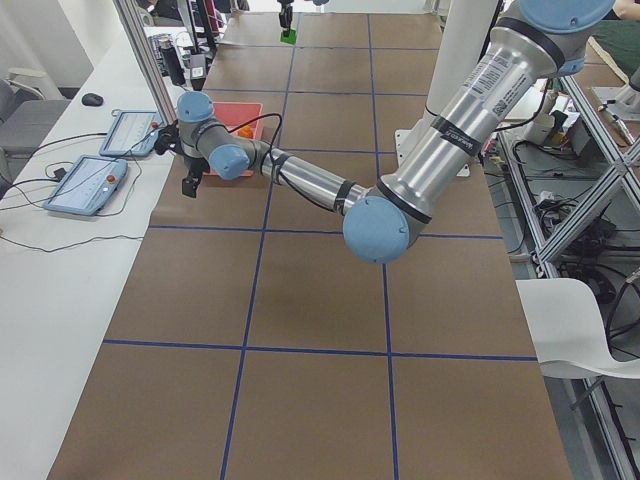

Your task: Put all blocks into box

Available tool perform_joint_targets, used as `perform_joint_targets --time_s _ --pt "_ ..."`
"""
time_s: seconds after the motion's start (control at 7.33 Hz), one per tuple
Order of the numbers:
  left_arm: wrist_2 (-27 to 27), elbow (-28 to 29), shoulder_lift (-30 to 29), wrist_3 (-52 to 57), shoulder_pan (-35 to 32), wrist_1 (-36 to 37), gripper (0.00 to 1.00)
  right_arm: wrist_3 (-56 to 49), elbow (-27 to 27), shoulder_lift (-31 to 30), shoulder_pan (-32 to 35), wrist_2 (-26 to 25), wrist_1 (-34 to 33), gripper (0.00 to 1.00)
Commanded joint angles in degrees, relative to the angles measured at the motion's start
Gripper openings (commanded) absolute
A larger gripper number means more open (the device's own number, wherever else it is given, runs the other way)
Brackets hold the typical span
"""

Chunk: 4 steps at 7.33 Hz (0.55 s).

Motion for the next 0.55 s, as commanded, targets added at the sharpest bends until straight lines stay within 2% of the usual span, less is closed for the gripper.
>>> perform_joint_targets --time_s 0.0,0.14,0.41 --pt "-0.8 -1.5 5.9 19.7 -6.5 9.5 1.0 16.4 -13.4 20.5 -10.3 -6.5 -0.1 0.0" --pt "-3.4 -3.5 8.8 22.5 -8.4 12.1 1.0 18.7 -23.7 28.8 -12.3 -10.4 2.3 0.0" --pt "-3.8 -14.1 19.8 26.0 -9.5 15.7 1.0 23.2 -43.8 38.7 -12.8 -12.3 15.6 0.0"
